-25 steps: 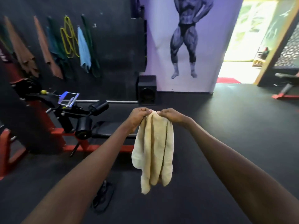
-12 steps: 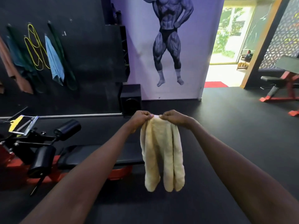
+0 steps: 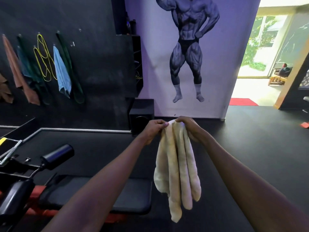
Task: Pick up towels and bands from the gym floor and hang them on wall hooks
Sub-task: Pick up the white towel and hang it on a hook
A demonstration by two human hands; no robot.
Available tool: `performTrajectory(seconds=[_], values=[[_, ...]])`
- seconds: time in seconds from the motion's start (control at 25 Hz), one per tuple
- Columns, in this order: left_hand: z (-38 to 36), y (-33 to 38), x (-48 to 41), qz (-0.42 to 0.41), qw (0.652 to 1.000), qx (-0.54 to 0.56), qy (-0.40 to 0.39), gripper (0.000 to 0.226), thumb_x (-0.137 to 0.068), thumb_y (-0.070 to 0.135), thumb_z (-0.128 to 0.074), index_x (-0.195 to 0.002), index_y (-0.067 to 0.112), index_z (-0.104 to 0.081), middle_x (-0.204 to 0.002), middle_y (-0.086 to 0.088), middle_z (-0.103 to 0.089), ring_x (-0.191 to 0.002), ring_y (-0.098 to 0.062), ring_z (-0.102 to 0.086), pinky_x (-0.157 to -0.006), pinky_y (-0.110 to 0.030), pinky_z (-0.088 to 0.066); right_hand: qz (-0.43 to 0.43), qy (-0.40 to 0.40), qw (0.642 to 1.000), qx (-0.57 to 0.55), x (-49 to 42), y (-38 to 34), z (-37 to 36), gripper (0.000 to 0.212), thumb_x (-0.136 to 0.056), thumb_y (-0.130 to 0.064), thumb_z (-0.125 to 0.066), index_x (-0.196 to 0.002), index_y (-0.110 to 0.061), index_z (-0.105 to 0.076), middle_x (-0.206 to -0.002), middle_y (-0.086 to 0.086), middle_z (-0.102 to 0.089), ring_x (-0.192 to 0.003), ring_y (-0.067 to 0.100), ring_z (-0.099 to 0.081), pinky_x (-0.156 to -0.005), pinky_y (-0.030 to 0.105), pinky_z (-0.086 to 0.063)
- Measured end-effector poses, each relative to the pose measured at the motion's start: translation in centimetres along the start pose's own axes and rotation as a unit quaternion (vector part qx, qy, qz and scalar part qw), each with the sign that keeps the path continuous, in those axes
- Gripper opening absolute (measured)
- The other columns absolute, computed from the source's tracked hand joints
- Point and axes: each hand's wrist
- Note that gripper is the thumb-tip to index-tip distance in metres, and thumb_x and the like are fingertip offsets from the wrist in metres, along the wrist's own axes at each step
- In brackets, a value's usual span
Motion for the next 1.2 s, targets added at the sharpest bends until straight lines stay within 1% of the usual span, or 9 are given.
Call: performTrajectory(seconds=[0.08, 0.2, 0.32, 0.48, 0.64, 0.8, 0.92, 1.04, 1.2], values=[[0.9, -0.1, -5.6, 0.009, 1.0, 0.015, -0.006, 0.014, -0.09, 0.02, -0.068, -0.093, 0.007, -0.071, -0.086, -0.012, -0.062, -0.079, -0.024, -0.054, -0.071, -0.031, -0.046, -0.029, 0.003, 0.999, -0.016, -5.9, -0.4, 1.3, 0.035, -0.073, -0.033, -0.064, -0.098, -0.008, -0.066, -0.097, 0.015, -0.063, -0.085, 0.027, -0.061, -0.079, 0.039, -0.048], [2.7, 0.2, -13.2, 0.015, 0.999, 0.03, 0.007, 0.015, -0.089, 0.018, -0.07, -0.096, 0.006, -0.073, -0.085, -0.008, -0.068, -0.075, -0.017, -0.061, -0.066, -0.025, -0.05, -0.04, -0.042, 0.998, 0.005, -13.8, -1.9, 3.0, 0.029, -0.083, -0.026, -0.058, -0.099, -0.003, -0.067, -0.092, 0.017, -0.067, -0.085, 0.029, -0.062, -0.082, 0.041, -0.049], [5.2, 0.9, -21.7, 0.008, 0.998, 0.051, 0.046, 0.023, -0.088, 0.019, -0.07, -0.101, 0.0, -0.072, -0.089, -0.012, -0.067, -0.078, -0.019, -0.06, -0.069, -0.028, -0.049, -0.022, -0.068, 0.997, -0.002, -22.3, -4.0, 3.8, 0.027, -0.091, -0.021, -0.053, -0.099, 0.0, -0.069, -0.092, 0.017, -0.07, -0.084, 0.025, -0.066, -0.082, 0.038, -0.052], [8.5, 0.9, -31.1, 0.002, 0.994, 0.05, 0.1, 0.018, -0.089, 0.015, -0.068, -0.101, 0.001, -0.072, -0.088, -0.01, -0.069, -0.078, -0.019, -0.062, -0.074, -0.031, -0.05, -0.004, -0.116, 0.993, 0.021, -33.6, -4.7, 3.7, 0.021, -0.091, -0.021, -0.055, -0.085, -0.015, -0.074, -0.085, 0.009, -0.07, -0.079, 0.021, -0.063, -0.07, 0.032, -0.048], [14.0, 0.6, -40.1, -0.023, 0.986, 0.031, 0.162, 0.017, -0.088, 0.012, -0.069, -0.1, 0.0, -0.073, -0.082, -0.009, -0.07, -0.069, -0.014, -0.063, -0.065, -0.026, -0.052, 0.032, -0.185, 0.98, 0.064, -46.6, -6.0, 2.9, 0.015, -0.092, -0.021, -0.062, -0.084, -0.02, -0.075, -0.084, 0.004, -0.069, -0.074, 0.014, -0.062, -0.067, 0.027, -0.047], [20.6, 0.8, -47.5, -0.034, 0.972, 0.03, 0.233, 0.015, -0.084, 0.016, -0.072, -0.094, 0.005, -0.074, -0.084, -0.012, -0.067, -0.072, -0.017, -0.061, -0.063, -0.027, -0.049, 0.041, -0.24, 0.97, 0.009, -58.2, -7.7, -0.8, 0.01, -0.092, -0.012, -0.062, -0.092, -0.009, -0.071, -0.086, 0.011, -0.067, -0.076, 0.017, -0.061, -0.064, 0.025, -0.049], [25.9, 1.1, -51.4, -0.028, 0.96, 0.03, 0.278, 0.011, -0.087, 0.012, -0.069, -0.093, 0.004, -0.074, -0.08, -0.009, -0.068, -0.067, -0.012, -0.061, -0.059, -0.022, -0.05, 0.052, -0.257, 0.965, -0.012, -65.7, -8.9, -5.2, 0.011, -0.09, -0.005, -0.06, -0.089, -0.005, -0.071, -0.082, 0.011, -0.067, -0.073, 0.014, -0.062, -0.061, 0.021, -0.05], [32.5, 0.9, -55.0, -0.025, 0.944, 0.015, 0.33, 0.009, -0.087, 0.012, -0.069, -0.091, 0.006, -0.075, -0.076, -0.005, -0.07, -0.064, -0.009, -0.062, -0.06, -0.022, -0.05, 0.055, -0.279, 0.959, -0.009, -73.4, -9.9, -10.9, 0.01, -0.087, -0.004, -0.063, -0.09, 0.0, -0.073, -0.088, 0.017, -0.067, -0.084, 0.022, -0.06, -0.074, 0.029, -0.048], [42.5, 0.2, -59.6, -0.028, 0.926, 0.008, 0.375, 0.009, -0.088, 0.016, -0.069, -0.089, 0.011, -0.076, -0.073, -0.003, -0.068, -0.061, -0.008, -0.058, -0.057, -0.021, -0.047, 0.081, -0.322, 0.943, -0.001, -82.6, -11.8, -18.3, 0.014, -0.088, -0.006, -0.064, -0.079, -0.009, -0.075, -0.081, 0.009, -0.07, -0.078, 0.016, -0.062, -0.075, 0.028, -0.048]])
Point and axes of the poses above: each hand's wrist, its own x-axis away from the middle knuckle, its own z-axis out of the back of the hand, y = z × x
